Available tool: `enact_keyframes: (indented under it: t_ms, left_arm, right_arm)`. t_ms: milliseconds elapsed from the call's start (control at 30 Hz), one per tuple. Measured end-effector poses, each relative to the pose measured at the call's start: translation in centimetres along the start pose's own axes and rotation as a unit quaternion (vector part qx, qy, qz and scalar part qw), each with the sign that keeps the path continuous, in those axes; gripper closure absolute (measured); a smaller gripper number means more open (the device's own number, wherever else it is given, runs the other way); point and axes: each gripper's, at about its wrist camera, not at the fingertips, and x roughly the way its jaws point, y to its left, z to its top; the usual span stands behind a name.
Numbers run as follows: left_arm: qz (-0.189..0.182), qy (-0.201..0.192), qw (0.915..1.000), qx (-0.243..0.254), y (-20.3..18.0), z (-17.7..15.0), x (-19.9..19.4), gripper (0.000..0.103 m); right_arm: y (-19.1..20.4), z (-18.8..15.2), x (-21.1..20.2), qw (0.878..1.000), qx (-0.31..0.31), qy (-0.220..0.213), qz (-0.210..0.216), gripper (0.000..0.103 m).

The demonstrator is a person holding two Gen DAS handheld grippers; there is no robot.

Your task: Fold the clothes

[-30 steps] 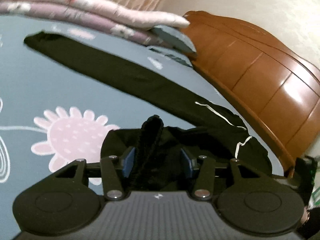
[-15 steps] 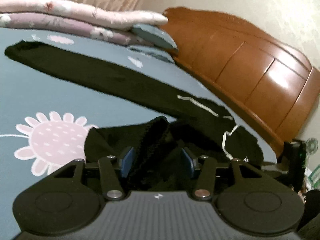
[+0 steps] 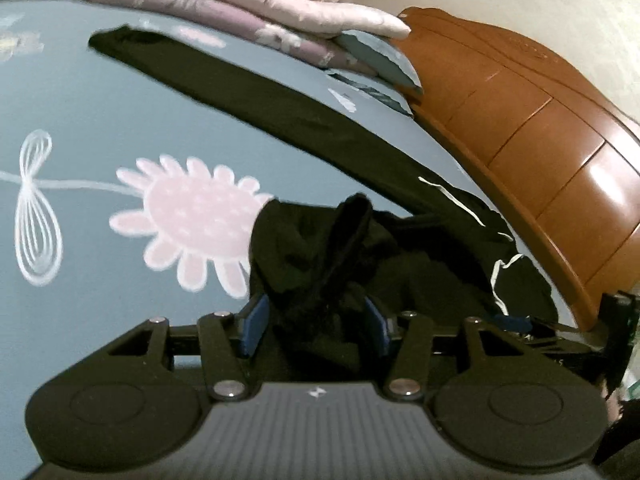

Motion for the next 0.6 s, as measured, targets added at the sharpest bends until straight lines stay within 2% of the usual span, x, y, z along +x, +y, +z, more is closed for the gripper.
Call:
enact_keyframes:
  t_ms: [167, 367, 600]
  left_arm:
    - [-0.026, 0.007, 0.9989, -0.038, 0.3, 0.1, 0.9, 0.052]
    - [-0.094, -0.010, 0.9955, -0.011, -0.9, -0.3, 0.0, 0.051]
    - [-0.095, 0.002, 0.9954, -0.010, 0.1, 1.1, 2.7, 0.050]
  right_arm:
    - [0.0, 0.0, 0.0, 1.000, -0.003, 0.000, -0.001, 0.000]
    - [0.1, 0.0, 0.1, 1.000, -0.005, 0.000, -0.002, 0.000]
    - [0.5, -0.1, 0.3, 1.000, -0.019, 0.001, -0.008, 0.000]
